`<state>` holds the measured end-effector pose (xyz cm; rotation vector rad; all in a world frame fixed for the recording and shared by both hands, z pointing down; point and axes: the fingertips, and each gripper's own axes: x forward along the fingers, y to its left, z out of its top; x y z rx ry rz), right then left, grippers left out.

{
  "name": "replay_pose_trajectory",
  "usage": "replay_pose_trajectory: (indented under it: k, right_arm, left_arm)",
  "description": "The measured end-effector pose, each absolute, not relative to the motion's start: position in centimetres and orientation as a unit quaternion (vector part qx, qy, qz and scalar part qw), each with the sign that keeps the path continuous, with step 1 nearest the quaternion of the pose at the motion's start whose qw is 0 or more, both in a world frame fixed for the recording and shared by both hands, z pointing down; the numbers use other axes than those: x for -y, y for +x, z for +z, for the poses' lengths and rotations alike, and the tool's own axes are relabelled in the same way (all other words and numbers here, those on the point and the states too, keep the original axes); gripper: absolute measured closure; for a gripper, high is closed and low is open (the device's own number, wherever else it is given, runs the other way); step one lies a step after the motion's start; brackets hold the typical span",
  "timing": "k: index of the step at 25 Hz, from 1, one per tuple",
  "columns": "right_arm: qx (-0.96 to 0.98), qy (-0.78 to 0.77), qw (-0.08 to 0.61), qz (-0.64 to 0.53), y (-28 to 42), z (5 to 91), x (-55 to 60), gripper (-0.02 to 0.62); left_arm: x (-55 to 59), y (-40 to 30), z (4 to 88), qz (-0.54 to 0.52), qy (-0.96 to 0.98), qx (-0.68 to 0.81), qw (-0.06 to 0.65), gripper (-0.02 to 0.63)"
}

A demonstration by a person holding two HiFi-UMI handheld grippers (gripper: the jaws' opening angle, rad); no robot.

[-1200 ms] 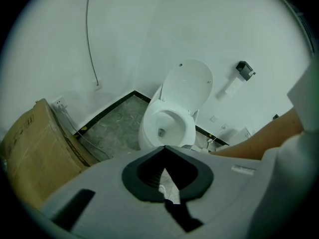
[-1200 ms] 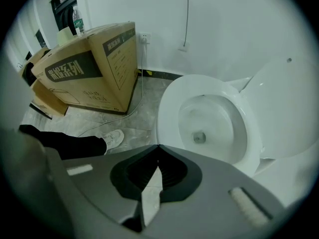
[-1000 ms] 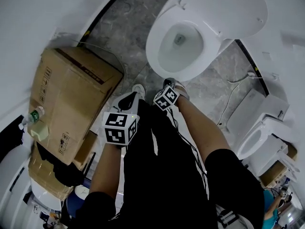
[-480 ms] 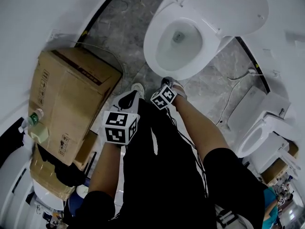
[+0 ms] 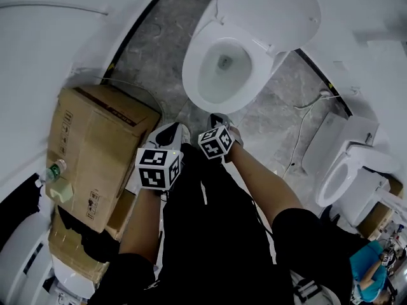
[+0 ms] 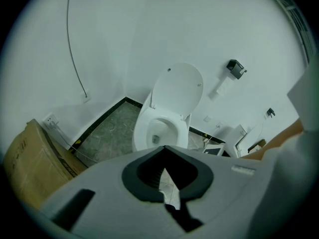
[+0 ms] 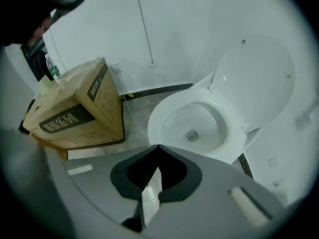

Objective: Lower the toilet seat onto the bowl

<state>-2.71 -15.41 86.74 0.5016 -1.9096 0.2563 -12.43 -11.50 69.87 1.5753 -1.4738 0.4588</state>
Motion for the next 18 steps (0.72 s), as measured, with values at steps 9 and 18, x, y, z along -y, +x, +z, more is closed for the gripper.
replay_pose_trajectory:
  k: [9, 18]
  right_arm:
    - [0.836, 0.307, 0.426, 0.158, -2.6, 71.4, 17.5, 0.588]
    - [0.860, 0.405, 0.255, 0.176, -2.4, 54.5, 20.6, 0.588]
  left_arm:
    - [13.5, -11.3, 61.3, 0.173, 0.673, 0.598, 0.399, 0.598]
    - [15.7, -10.7, 50.7, 0.135, 0.707, 0.618, 0.317, 0.597]
